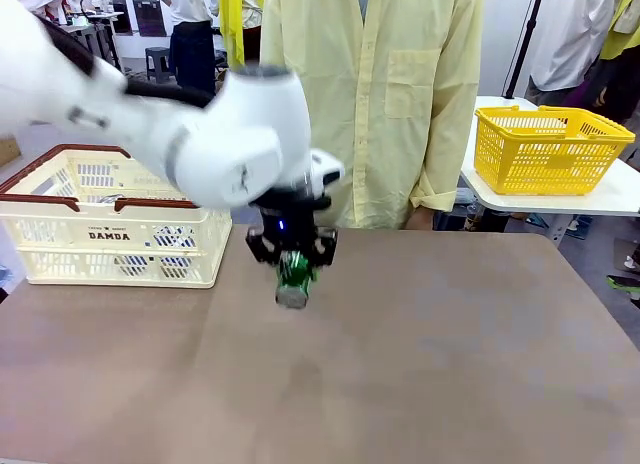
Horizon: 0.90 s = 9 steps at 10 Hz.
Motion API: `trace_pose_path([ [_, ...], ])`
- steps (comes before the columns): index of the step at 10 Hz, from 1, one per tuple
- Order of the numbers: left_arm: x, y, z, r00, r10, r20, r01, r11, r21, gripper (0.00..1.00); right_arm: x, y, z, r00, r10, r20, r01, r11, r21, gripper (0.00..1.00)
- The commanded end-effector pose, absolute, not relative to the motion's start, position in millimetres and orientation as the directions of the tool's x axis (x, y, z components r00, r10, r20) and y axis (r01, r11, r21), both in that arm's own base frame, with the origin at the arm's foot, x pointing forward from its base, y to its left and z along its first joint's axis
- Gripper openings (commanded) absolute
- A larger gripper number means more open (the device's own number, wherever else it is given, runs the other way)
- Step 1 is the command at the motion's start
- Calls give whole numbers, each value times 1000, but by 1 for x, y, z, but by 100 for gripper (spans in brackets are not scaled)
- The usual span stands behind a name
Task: Place the drinks into the Shopping basket.
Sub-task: Pick up one drink and place it into the Shopping basket.
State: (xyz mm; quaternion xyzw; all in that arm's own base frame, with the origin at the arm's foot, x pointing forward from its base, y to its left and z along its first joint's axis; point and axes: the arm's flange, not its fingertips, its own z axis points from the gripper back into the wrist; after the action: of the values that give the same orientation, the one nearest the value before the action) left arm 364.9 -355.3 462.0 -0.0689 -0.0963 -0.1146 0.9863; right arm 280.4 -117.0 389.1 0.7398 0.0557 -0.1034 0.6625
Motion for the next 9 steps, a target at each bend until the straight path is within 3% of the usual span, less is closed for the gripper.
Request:
trace_pose_path([
  [1,332,-318,524,920,-356,166,375,921,-105,0,280,-117,395,973,-56,-226,218,-127,968,100],
  [3,303,-308,536,905,-369,214,398,910,-114,0,280,-117,395,973,-56,-226,218,-127,968,100],
  [7,302,-323,544,906,-375,197,398,913,-94,0,280,-117,395,973,-56,-226,218,-127,968,100],
  [8,339,-304,559,934,-303,190,331,933,-141,0,280,-117,395,973,-56,-226,218,-127,968,100],
  [9,371,-273,584,930,-238,282,298,934,-195,0,280,-117,395,973,-56,-226,218,-127,968,100],
])
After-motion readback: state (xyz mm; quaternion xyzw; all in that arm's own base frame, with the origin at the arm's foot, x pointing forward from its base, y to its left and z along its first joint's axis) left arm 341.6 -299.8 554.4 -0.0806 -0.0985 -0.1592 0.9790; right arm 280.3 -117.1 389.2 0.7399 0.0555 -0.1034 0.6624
